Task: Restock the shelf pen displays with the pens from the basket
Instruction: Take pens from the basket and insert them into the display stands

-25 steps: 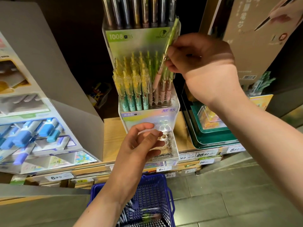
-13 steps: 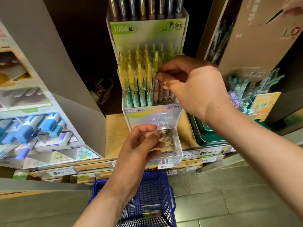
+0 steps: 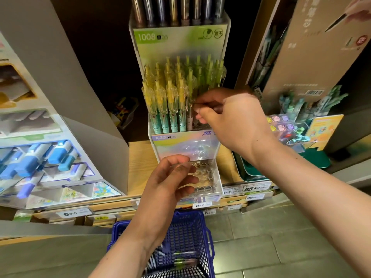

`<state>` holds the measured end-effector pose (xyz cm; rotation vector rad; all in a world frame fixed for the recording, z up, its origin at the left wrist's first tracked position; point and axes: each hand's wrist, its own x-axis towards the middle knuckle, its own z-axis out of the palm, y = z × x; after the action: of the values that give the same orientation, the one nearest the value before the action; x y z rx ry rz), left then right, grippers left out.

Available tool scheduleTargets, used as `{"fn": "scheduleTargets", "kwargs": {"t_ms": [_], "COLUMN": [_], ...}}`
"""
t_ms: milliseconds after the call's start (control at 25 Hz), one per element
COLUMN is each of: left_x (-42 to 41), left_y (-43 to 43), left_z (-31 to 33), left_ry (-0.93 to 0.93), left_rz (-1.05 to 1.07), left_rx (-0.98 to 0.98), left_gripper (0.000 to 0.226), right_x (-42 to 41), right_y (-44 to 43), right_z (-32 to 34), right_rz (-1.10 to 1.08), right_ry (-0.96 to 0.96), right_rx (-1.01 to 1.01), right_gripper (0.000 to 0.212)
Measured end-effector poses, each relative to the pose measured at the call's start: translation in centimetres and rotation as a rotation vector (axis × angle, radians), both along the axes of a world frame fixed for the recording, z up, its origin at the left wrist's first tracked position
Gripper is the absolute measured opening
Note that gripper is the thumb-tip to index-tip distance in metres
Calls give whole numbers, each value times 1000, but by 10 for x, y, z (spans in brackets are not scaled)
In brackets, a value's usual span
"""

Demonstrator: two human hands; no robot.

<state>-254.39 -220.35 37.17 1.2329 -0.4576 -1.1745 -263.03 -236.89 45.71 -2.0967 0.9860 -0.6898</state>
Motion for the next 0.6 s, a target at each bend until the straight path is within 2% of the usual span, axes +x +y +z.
{"fn": "scheduleTargets", "kwargs": {"t_ms": [200, 440, 600], "left_x": [0, -11, -12], "left_y": [-6, -15, 2], "left_z": [7, 39, 60], "left_ry": [-74, -136, -177], "left_rz": [21, 83, 110], "left_rx": [-1, 15, 2], "left_gripper": [27, 30, 33], "right_x": [-6, -17, -44], "right_y": [-4, 7, 26], "right_z": [0, 19, 32], "right_rz": [4, 75, 107], "right_ry": [-98, -148, -189], "right_rx": [161, 420, 465], "right_gripper": [18, 6, 7]}}
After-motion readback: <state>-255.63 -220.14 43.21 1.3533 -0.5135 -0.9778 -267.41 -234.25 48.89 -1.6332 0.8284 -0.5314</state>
